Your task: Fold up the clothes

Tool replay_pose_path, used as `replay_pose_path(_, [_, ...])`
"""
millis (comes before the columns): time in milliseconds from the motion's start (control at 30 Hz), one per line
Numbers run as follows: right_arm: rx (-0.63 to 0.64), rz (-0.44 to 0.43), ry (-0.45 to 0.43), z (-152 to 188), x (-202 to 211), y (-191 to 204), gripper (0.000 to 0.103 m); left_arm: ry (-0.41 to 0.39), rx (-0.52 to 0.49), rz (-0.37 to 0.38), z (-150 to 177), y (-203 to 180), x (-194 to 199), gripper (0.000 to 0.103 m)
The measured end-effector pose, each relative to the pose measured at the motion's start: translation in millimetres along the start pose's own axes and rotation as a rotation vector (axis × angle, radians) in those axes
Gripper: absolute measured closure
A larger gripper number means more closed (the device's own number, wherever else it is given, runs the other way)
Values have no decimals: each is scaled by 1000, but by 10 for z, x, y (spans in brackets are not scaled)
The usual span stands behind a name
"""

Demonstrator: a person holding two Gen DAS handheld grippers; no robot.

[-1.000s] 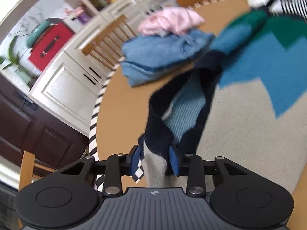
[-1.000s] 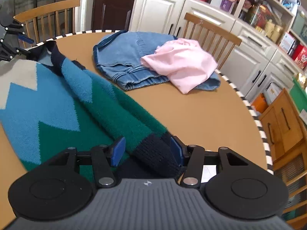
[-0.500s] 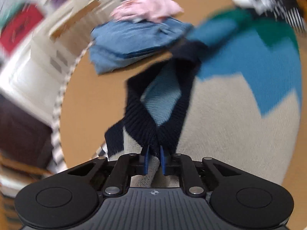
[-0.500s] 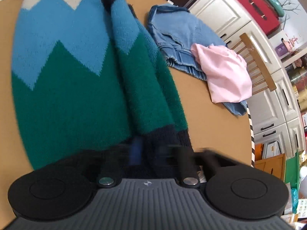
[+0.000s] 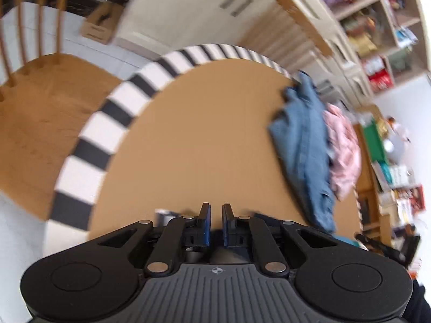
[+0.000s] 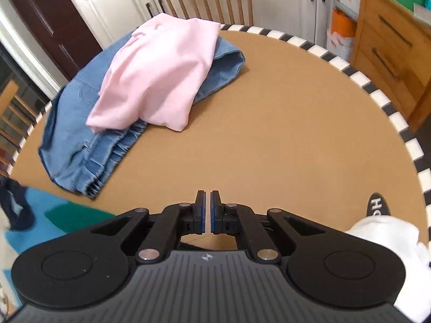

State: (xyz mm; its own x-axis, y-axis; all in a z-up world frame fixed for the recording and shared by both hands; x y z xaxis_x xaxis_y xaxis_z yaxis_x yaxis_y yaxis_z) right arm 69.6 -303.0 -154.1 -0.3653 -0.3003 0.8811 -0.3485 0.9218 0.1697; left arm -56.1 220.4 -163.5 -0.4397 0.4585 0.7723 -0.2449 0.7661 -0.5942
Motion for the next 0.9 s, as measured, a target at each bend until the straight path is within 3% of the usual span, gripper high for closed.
replay_pose_path(33, [81, 32, -46, 26, 85, 91, 73, -28, -10, -3, 25, 18, 69, 88])
replay_pose_path(100, [285, 52, -118, 133, 266, 362, 43, -99, -111, -54, 70, -46, 258, 70])
replay_pose_path(200, [623, 75, -138, 365, 382, 844, 44, -154, -451, -115, 244, -514, 473, 61])
replay_pose_path(267, [763, 77, -111, 495, 350, 1092, 44, -114, -731, -133, 469, -971, 419, 56])
replay_pose_path(367, [763, 40, -78, 536, 272, 1259, 44, 29, -1188, -178, 922, -1517, 107, 55])
replay_pose_path(467, [694, 12, -57, 521, 206, 1274, 45, 188, -1431, -166, 1139, -1669, -200, 55])
replay_pose_path(533, [662, -5, -50, 550, 219, 1265, 45, 239, -1490, -167, 1113, -1675, -324, 55])
replay_pose_path(600, [645, -11, -43, 585, 237, 1245, 45, 287, -1439, -157, 997, -1631, -395, 57])
replay_pose_path(733, [623, -14, -34, 646, 255, 1181, 45, 462, -1360, -158, 837, -1539, -591, 57])
replay_pose_path(800, [603, -10, -36, 652, 272, 1137, 45, 497, -1352, -158, 849, -1512, -586, 58])
replay_pose_path(833, [593, -6, -40, 649, 280, 1112, 45, 506, -1324, -162, 819, -1518, -583, 62])
replay_pose_path(900, [566, -5, -45, 638, 306, 1055, 45, 517, -1224, -160, 715, -1526, -548, 94])
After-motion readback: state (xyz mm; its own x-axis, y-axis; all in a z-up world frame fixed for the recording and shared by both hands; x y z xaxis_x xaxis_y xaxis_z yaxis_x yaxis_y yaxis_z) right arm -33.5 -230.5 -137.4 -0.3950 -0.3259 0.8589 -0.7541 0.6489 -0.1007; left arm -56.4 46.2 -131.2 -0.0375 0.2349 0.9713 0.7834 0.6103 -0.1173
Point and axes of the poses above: each gripper's, at about its wrist camera, not at the fingertips, and x roughly against the way its jaws point, y to its left, z to its underside, the point moved 6 cm from there along -x, roughly the way its jaws point, and after that the axes turned 7 degrees about y, right-handed, at the moved point
